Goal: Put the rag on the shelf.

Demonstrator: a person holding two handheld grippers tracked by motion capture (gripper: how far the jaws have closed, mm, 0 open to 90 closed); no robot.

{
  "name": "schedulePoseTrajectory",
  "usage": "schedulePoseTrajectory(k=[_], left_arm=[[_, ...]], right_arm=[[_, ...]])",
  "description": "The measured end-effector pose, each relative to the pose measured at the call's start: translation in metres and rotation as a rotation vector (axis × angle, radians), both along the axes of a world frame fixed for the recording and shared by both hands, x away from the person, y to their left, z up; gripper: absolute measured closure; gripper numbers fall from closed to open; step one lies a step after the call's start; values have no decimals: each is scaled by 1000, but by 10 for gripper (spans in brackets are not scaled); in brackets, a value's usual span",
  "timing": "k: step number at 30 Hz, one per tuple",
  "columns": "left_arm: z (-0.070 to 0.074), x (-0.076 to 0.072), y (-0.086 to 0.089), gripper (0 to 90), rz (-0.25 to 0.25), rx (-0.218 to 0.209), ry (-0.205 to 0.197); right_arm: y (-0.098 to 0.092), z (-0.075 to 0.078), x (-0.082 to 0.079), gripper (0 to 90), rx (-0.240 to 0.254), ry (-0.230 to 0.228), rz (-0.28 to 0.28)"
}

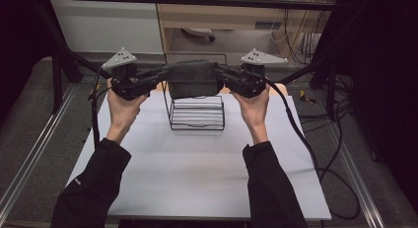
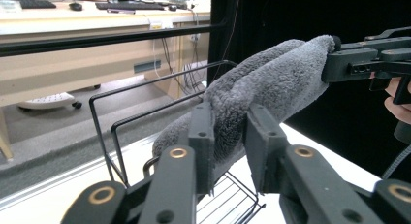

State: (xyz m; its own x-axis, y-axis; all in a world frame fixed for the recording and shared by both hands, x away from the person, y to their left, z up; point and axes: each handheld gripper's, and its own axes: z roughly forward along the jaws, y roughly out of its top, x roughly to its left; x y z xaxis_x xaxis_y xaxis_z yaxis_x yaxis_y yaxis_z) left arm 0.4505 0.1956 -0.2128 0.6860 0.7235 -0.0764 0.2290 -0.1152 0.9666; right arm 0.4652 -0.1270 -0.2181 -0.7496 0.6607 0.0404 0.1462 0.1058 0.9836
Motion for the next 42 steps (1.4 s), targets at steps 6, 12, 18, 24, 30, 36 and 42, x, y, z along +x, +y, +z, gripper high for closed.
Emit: schedulePoseTrajectory(k=[6, 12, 18, 24, 30, 36, 42], left_arm=[[23, -3, 10, 709, 40, -56, 5], [32, 12, 1, 825, 53, -13, 63], [23, 22, -12, 894, 44, 32, 105], [19, 20, -16, 896, 27, 64, 109], [12, 18, -15, 896, 11, 58, 120], [6, 15, -16, 896, -2, 76, 129], [-5, 10, -18, 896, -21, 115, 132]], right_arm=[[-2, -4, -1, 807, -1, 7, 14], [-2, -6, -3, 804, -16, 2, 16], [-1, -7, -4, 800, -24, -3, 16], [-1, -8, -6, 793, -39, -4, 19], [-1, -8, -7, 734, -41, 17, 33], [-6, -4, -12, 588, -37, 32, 47], [-11, 3, -14, 558, 20, 12, 45]])
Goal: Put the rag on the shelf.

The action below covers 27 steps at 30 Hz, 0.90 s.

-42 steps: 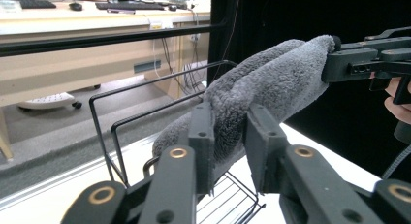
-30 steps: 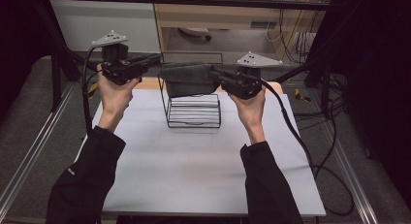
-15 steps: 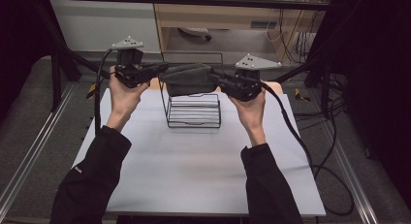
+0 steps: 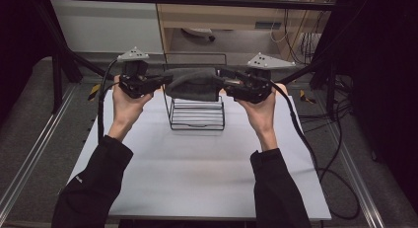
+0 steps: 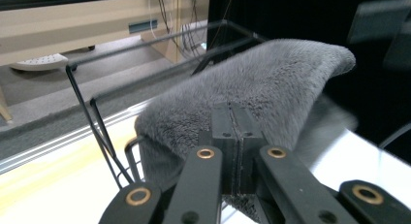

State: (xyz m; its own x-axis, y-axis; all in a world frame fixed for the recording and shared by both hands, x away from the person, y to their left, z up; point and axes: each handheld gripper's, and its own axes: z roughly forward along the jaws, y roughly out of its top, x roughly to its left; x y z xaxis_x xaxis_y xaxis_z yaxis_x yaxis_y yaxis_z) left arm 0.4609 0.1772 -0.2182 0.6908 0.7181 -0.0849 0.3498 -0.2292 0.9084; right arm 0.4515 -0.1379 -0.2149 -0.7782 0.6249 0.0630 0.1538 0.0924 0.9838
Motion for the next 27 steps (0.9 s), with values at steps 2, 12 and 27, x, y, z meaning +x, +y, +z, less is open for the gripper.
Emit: schedulePoseTrajectory(k=[2, 12, 27], left_arm=[[-5, 0, 0, 896, -3, 4, 5], [-29, 0, -2, 895, -12, 11, 27], [-55, 12, -5, 889, 8, 14, 40]], right_arm=[[0, 0, 3, 623, 2, 19, -13], [18, -20, 14, 898, -105, 96, -21], [16, -60, 31, 897, -98, 180, -48]])
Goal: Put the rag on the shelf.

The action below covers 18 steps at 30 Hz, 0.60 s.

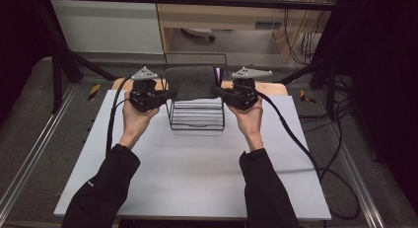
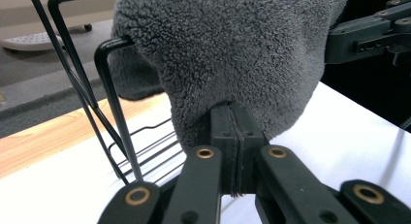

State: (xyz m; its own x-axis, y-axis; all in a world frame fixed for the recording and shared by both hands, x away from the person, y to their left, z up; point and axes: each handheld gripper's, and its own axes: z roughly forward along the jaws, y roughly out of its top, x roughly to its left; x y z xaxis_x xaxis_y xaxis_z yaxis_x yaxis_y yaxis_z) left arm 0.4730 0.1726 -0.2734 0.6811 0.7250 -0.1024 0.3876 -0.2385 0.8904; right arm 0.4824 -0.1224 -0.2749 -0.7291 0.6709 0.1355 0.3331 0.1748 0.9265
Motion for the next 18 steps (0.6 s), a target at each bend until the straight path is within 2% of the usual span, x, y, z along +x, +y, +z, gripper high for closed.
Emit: schedulePoseTrajectory(k=[4, 7, 10, 11, 12, 14, 15, 16, 17, 18], left_arm=[[1, -1, 2, 880, -6, -3, -3], [4, -4, 5, 839, -18, -20, -2], [7, -9, 8, 768, -29, -21, -5], [8, -11, 9, 703, -33, -20, -7], [9, -12, 10, 656, -34, -17, -8], [11, -16, 13, 542, -34, -6, -2], [12, -18, 14, 542, -28, 6, -5], [12, -20, 16, 470, -23, 16, -11], [12, -21, 19, 470, -22, 21, -9], [11, -23, 21, 420, -24, 21, 1]], right_arm=[[-1, 1, -1, 874, 5, -11, 8], [-4, 5, -5, 820, 17, -22, 16], [-9, 11, -11, 712, 46, -37, 39], [-13, 15, -15, 623, 57, -51, 44], [-16, 17, -17, 586, 64, -52, 44], [-21, 21, -21, 482, 72, -44, 51], [-21, 21, -21, 482, 72, -44, 51], [-24, 23, -25, 366, 64, -40, 49], [-24, 23, -25, 366, 64, -40, 49], [-26, 24, -26, 330, 58, -23, 49]])
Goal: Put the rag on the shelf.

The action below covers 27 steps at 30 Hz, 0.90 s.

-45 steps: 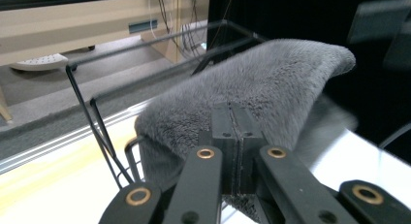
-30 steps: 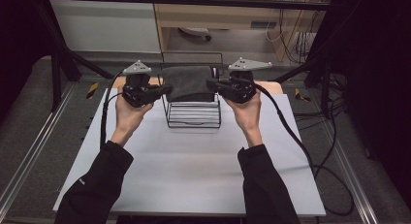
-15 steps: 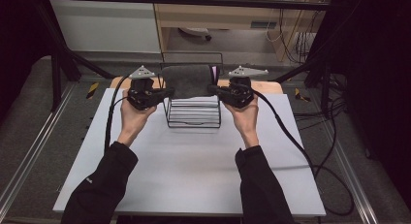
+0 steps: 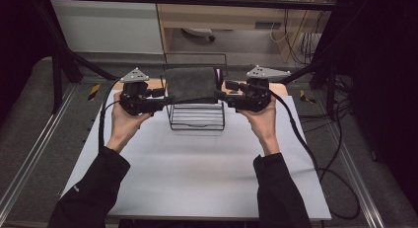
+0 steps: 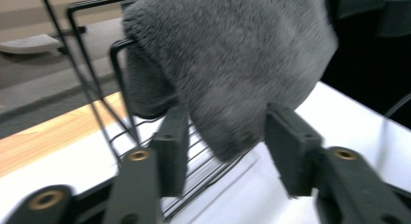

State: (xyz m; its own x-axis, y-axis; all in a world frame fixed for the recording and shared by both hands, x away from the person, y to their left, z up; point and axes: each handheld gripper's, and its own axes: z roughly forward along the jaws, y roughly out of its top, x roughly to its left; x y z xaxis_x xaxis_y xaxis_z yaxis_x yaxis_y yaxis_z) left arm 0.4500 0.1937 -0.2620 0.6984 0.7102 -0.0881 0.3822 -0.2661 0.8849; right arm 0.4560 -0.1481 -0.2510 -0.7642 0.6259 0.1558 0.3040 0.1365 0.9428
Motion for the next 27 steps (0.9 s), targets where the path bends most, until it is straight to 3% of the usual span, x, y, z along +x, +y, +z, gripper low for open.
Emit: schedulePoseTrajectory(k=[5, 11, 19, 24, 27], left_arm=[[-12, -11, 13, 228, -5, 9, 8], [-37, -24, 30, 120, 13, 62, 21], [-76, -39, 50, 107, 53, 42, 66], [-102, -50, 61, 112, 74, 46, 58], [-117, -56, 66, 118, 73, 44, 73]], right_arm=[[-11, -3, -12, 140, -40, 14, 8], [-19, -10, -18, 64, -73, 8, 1], [-27, -32, -24, 7, -71, 27, -2], [-33, -63, -33, 6, -100, 59, 17], [-40, -84, -38, 6, -100, 81, 14]])
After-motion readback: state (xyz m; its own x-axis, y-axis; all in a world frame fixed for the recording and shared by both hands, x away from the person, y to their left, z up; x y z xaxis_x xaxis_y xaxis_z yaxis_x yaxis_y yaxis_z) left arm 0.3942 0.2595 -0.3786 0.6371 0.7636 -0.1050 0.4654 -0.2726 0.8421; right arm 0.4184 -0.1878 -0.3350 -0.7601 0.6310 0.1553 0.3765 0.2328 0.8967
